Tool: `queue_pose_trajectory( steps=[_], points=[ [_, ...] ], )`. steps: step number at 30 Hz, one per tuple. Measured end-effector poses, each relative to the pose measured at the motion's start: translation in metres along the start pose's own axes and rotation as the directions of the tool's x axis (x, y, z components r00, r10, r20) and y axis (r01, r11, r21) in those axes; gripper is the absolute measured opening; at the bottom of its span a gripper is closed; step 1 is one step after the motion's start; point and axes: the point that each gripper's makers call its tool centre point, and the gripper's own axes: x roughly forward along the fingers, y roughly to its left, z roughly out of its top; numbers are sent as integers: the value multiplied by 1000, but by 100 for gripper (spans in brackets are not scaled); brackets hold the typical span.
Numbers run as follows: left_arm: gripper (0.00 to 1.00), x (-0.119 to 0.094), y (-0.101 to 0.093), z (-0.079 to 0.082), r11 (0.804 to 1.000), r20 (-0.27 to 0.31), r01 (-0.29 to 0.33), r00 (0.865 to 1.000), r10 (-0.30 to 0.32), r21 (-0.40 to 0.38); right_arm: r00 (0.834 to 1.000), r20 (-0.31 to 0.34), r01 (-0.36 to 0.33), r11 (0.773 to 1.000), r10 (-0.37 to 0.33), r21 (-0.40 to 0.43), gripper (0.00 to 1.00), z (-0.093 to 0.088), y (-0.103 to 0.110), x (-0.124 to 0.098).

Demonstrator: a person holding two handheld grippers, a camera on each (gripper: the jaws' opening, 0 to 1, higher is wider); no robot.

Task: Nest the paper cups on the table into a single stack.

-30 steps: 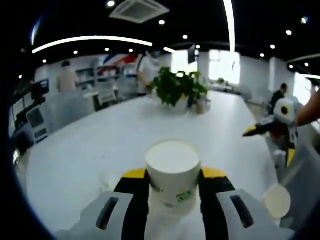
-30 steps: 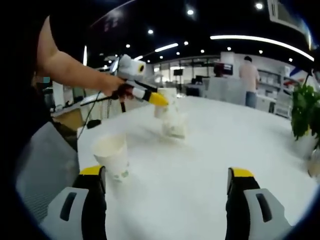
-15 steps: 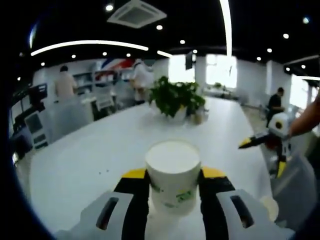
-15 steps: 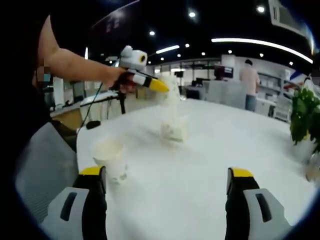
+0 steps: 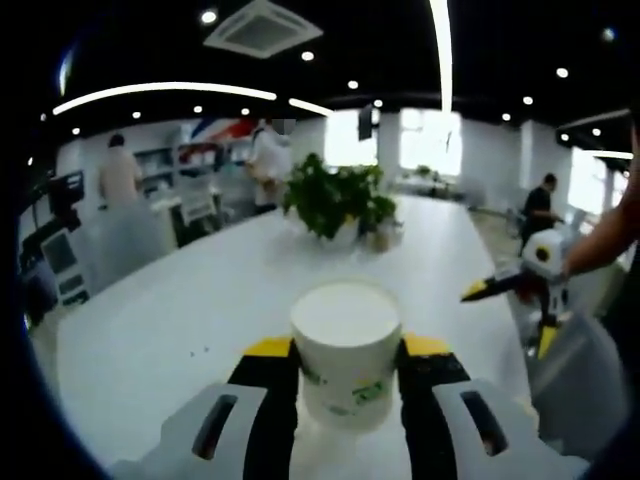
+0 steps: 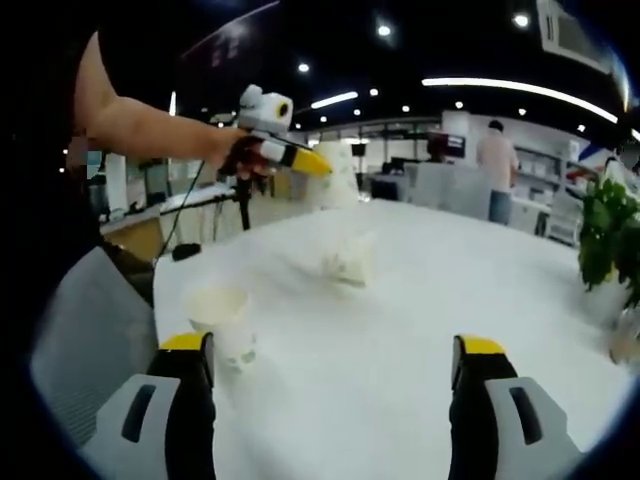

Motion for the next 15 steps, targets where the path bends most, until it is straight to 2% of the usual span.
queue_pose_trajectory(
  steps=[7, 15],
  points=[
    [37, -6, -17, 5, 999, -2, 40, 999, -40, 19, 999, 33, 9, 999, -10, 33, 97, 13, -1, -4],
    [37, -10, -31, 9, 998, 1, 60, 998, -60, 33, 999, 34, 0, 1000, 0, 21, 96, 15, 2, -4]
  ],
)
